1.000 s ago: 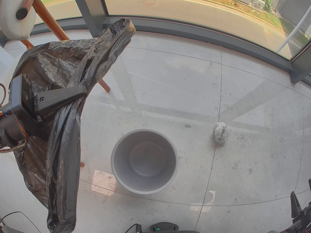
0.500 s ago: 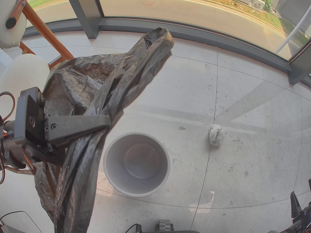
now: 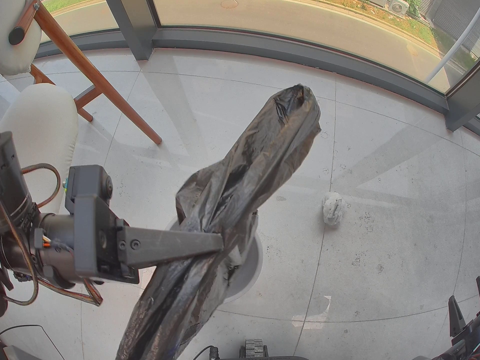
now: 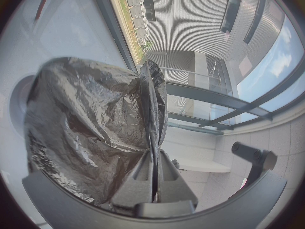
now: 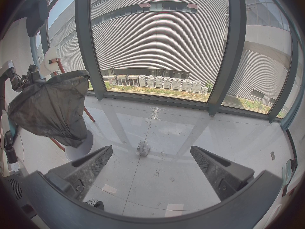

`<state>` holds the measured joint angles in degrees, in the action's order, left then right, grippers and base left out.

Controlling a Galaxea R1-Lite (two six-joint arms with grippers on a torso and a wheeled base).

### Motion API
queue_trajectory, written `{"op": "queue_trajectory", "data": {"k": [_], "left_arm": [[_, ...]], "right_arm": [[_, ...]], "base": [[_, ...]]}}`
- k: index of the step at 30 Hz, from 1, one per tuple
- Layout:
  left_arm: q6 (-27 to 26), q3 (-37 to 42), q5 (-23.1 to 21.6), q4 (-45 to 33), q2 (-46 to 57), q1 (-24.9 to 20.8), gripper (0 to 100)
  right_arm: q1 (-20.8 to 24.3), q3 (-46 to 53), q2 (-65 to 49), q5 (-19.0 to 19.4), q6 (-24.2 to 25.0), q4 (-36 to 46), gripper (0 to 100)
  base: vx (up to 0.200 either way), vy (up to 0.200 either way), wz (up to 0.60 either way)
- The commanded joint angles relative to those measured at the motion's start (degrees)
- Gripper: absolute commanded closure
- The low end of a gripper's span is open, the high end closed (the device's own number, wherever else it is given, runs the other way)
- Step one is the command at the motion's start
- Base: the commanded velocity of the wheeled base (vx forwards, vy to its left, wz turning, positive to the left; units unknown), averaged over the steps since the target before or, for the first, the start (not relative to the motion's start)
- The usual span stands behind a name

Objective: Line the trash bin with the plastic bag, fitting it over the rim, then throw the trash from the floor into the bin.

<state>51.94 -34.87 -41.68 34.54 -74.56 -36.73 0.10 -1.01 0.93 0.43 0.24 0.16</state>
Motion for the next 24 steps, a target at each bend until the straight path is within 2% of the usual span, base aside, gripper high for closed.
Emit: {"op": "queue_trajectory", "data": {"k": [1,12,19,24], "left_arm": [[-5.4,4.4,0.5,-0.3,-2.3,0.4,100],[-5.6,3.6,1.3,-0.3,-2.3,4.9,100],[-5.5,2.8,1.3,-0.6,1.1,10.3,100],[-5.8,2.4,1.3,-5.1,3.9,11.6,100]], "right_arm": [[0.0,1.0,-0.6,0.0,0.0,0.0,0],[0.0,1.0,-0.6,0.0,0.0,0.0,0],[0.0,1.0,-0.6,0.0,0.0,0.0,0],[0.0,1.0,-0.6,0.0,0.0,0.0,0]], "base": [[0.000,0.000,0.00],[0.000,0.000,0.00],[0.000,0.000,0.00],[0.000,0.000,0.00]]}}
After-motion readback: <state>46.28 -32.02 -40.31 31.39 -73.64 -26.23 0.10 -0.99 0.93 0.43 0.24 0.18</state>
